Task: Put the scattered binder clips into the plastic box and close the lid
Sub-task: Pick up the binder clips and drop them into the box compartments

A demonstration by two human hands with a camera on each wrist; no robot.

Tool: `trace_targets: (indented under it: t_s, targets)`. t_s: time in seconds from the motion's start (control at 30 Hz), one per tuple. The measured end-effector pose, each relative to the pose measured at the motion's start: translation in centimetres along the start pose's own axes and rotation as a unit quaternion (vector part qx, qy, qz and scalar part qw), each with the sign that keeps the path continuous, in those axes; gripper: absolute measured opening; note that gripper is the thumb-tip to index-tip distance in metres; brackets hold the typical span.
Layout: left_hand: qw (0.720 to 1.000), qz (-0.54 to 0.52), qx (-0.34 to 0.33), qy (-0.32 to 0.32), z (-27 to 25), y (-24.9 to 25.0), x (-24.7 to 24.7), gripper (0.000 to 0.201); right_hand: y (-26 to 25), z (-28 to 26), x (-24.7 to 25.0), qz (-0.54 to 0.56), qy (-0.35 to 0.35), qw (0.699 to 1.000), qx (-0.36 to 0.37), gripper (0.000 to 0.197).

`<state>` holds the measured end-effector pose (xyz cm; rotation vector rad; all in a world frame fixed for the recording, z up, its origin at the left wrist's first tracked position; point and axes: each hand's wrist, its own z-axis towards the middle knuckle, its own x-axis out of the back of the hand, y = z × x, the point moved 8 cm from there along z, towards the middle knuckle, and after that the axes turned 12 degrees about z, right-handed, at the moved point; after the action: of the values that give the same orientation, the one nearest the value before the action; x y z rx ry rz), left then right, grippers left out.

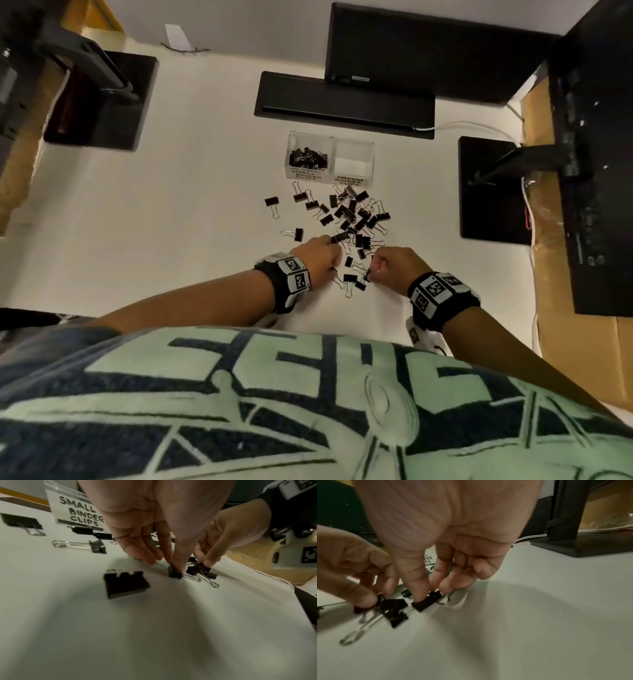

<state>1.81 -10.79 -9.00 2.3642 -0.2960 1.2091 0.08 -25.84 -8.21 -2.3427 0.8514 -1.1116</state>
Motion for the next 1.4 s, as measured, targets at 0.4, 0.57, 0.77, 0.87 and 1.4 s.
trace_targets:
  t_s: [0.4, 0.57, 0.77, 0.87, 1.4]
  targets:
    - [0.998, -0.009, -0.004, 0.056, 0.1, 1.4, 1.3, 0.013, -0.8, -0.7, 1.1, 0.059, 0.095, 0.994, 0.02, 0.007]
    - [0.999, 0.009, -0.005, 0.04, 0.2, 1.8, 0.3, 0.017, -1.5, -1.6, -2.1, 0.005, 0.032, 0.998, 0.046, 0.013]
    - [0.999, 0.033, -0.019, -0.008, -0.4, -0.2, 0.0, 0.007, -1.4, -1.9, -3.7, -0.067, 0.03, 0.994, 0.079, 0.014]
    - [1.0, 0.019, -0.006, 0.023, -0.2, -0.3, 0.8, 0.013, -1.6, -2.0, -4.0, -0.085, 0.03, 0.99, 0.105, 0.014]
    - [0.997, 0.05, -0.037, 0.039, 0.8, 1.3, 0.4, 0.024, 1.8, -1.8, 2.3, 0.311, 0.17, 0.935, -0.011, 0.026]
